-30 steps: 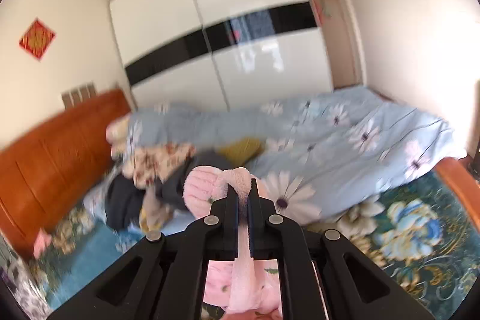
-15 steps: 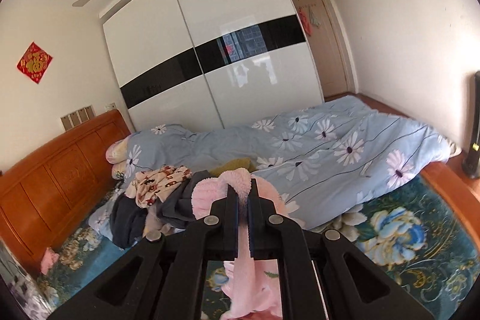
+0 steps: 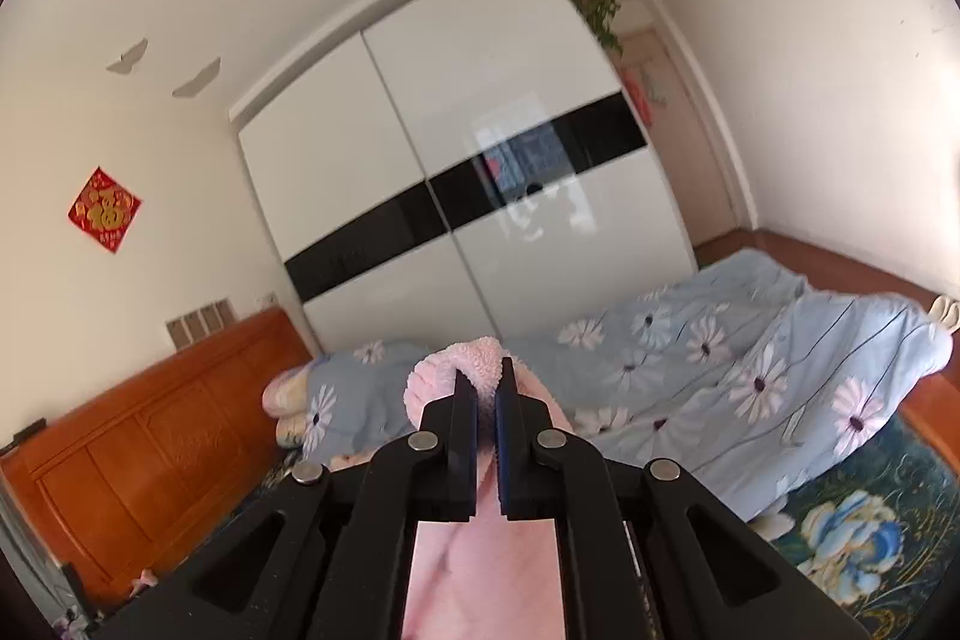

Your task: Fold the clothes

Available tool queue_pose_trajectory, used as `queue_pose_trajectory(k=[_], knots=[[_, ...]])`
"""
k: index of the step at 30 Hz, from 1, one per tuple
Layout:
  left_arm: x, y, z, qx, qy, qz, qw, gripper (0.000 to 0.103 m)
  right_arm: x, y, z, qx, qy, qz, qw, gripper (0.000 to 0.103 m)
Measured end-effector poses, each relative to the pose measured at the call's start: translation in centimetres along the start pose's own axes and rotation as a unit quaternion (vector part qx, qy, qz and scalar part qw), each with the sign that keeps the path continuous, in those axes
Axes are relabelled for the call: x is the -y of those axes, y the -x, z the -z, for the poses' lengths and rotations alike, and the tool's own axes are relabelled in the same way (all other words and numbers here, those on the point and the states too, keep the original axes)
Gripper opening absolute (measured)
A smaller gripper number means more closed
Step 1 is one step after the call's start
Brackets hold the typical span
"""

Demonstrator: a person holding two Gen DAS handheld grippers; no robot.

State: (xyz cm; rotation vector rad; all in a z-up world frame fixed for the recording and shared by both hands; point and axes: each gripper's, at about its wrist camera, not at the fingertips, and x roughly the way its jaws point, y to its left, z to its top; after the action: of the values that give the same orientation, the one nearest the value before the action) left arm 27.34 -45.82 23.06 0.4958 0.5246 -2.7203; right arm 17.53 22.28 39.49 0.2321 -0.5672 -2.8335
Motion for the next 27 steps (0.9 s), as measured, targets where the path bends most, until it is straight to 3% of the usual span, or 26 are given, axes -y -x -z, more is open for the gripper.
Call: queue_pose_trajectory(k=[2, 7, 13, 16, 22, 25, 27], knots=[[-2.9, -0.9, 2.5, -0.031, 0.025, -0.019, 0.999, 0.005, 2.0, 1.3, 0.6, -0.001, -0.003, 0.018, 1.0, 0.004], [-7.6, -3.7, 10.5, -0.123, 0.06, -0.059, 0.9888, 0.005, 9.3, 2.5, 5.2, -0.051, -0.047, 0.093, 0.993, 0.004], [-9.5, -4.3, 17.8, -0.176, 0.101, -0.075, 0.9762, 0.005, 18.6, 1.8, 13.6, -0.154, -0.115, 0.206, 0.959, 0.005], [-10.5, -3.9, 20.5, -0.194, 0.115, -0.083, 0.9708, 0.005, 21.0, 1.8, 17.3, -0.197, -0.122, 0.245, 0.941, 0.005], [-12.0, -3.7, 23.8, -0.225, 0.143, -0.094, 0.959, 0.005, 23.9, 1.7, 23.9, -0.277, -0.116, 0.288, 0.909, 0.004], [-11.8, -3.1, 23.6, -0.215, 0.138, -0.096, 0.9622, 0.005, 24.2, 2.0, 25.6, -0.292, -0.124, 0.288, 0.903, 0.005], [-11.6, -2.5, 22.8, -0.199, 0.137, -0.096, 0.9657, 0.005, 24.0, 2.1, 25.6, -0.291, -0.125, 0.279, 0.906, 0.005]])
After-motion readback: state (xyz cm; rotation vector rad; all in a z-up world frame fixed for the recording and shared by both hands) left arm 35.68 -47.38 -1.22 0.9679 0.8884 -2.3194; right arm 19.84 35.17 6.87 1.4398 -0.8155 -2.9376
